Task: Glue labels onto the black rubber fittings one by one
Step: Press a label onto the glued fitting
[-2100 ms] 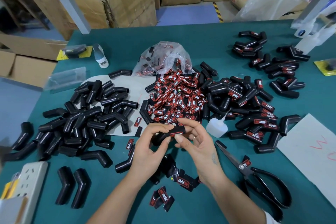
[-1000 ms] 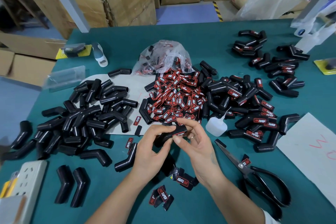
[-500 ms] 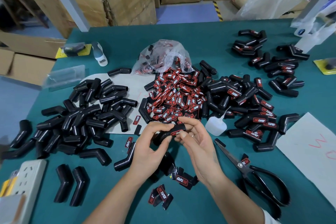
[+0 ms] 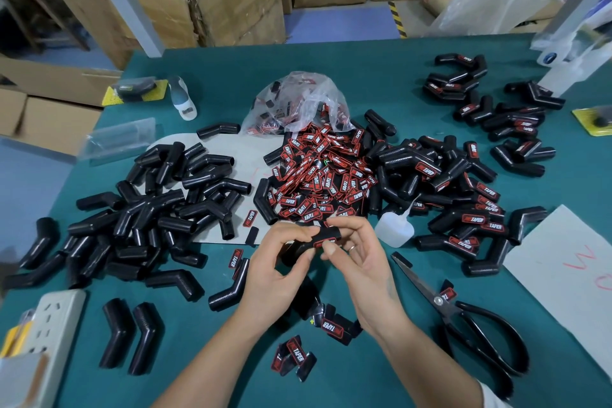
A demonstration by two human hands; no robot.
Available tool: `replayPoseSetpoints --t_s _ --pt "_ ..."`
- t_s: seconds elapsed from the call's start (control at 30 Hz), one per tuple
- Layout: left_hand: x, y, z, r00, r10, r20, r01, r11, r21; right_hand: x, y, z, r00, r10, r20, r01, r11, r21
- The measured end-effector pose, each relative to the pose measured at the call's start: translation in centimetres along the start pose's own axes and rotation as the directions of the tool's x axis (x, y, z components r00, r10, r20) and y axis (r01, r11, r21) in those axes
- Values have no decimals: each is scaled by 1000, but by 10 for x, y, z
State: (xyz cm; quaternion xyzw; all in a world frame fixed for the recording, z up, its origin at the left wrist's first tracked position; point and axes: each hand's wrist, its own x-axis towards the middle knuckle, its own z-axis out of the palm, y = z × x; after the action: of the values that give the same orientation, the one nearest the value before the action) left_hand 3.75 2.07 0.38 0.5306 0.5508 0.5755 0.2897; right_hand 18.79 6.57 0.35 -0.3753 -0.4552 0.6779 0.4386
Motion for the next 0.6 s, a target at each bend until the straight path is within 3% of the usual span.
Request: replayPoseSetpoints --t_s 0.27,0.4,0.6 --pt "3 -2 -5 997 71 26 -73 993 96 1 -1 0 1000 -8 -10 8 1000 -6" --pt "2 -5 -5 999 -31 40 31 1000 2 0 -3 2 999 -24 31 25 999 -41" --pt "2 -5 -1 999 2 48 -5 998 55 -1 -2 7 1000 -18 11 18 1000 -8"
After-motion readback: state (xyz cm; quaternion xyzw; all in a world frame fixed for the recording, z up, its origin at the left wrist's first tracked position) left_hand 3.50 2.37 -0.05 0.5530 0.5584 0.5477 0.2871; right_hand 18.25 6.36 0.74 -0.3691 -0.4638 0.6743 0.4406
